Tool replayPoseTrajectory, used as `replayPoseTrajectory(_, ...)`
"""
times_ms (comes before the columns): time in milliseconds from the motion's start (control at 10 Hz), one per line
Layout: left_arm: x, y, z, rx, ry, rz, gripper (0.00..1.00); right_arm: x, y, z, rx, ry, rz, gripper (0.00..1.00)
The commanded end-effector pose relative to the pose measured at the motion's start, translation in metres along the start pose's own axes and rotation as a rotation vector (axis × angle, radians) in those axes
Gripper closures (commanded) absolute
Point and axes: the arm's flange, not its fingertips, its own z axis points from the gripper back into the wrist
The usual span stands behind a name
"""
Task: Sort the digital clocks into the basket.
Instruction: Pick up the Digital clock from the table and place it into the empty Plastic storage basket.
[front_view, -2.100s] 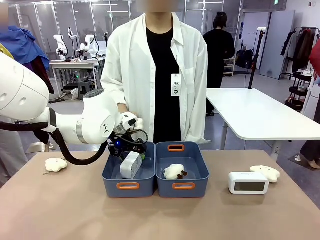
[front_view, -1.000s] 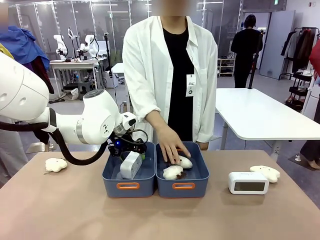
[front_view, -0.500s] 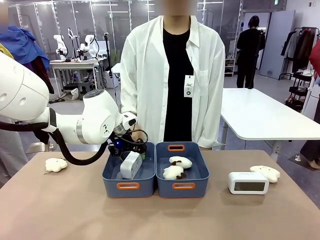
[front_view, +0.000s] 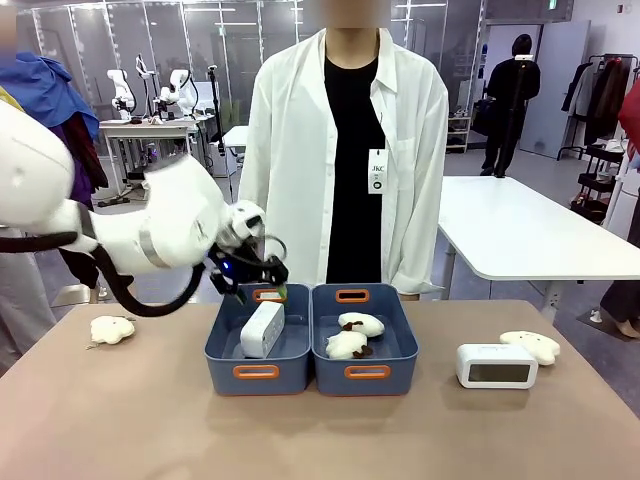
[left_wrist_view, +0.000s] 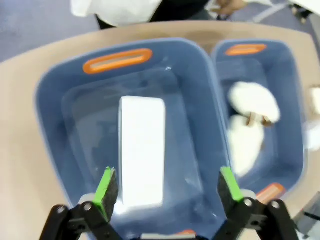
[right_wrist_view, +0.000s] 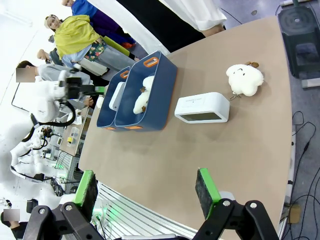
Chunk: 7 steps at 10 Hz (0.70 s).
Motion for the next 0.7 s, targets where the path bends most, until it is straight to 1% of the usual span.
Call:
replayPoseTrajectory(0,-0.043,0.039,0.104,-0.143,0.059,-0.020,0.00,-0.001,0.001,0.001,0.013,-0.011,0.016,0.00)
replayPoseTrajectory(100,-0.066,0.055,0.134,-0.228,0.001,0.009,0.00,-0.001,0.001,0.001,0.013,-0.011,0.016,0.00)
replayPoseTrajectory(200,-0.098,0.074,0.165,-0.302,-0.063,0.009,0.00,-0.001,0.001,0.001,0.013,-0.011,0.016,0.00)
replayPoseTrajectory(300,-0.138,0.103,0.194,-0.297,-0.150,0.040,0.00,-0.001,0.001,0.001,0.013,-0.011,0.016,0.00)
replayPoseTrajectory(400,-0.171,0.131,0.216,-0.313,-0.208,0.025,0.00,-0.001,0.001,0.001,0.013,-0.011,0.016,0.00)
replayPoseTrajectory(500,-0.199,0.161,0.230,-0.300,-0.217,0.095,0.00,-0.001,0.001,0.001,0.013,-0.011,0.016,0.00)
replayPoseTrajectory(600,-0.223,0.188,0.243,-0.358,-0.256,0.156,0.00,-0.001,0.001,0.001,0.013,-0.011,0.016,0.00)
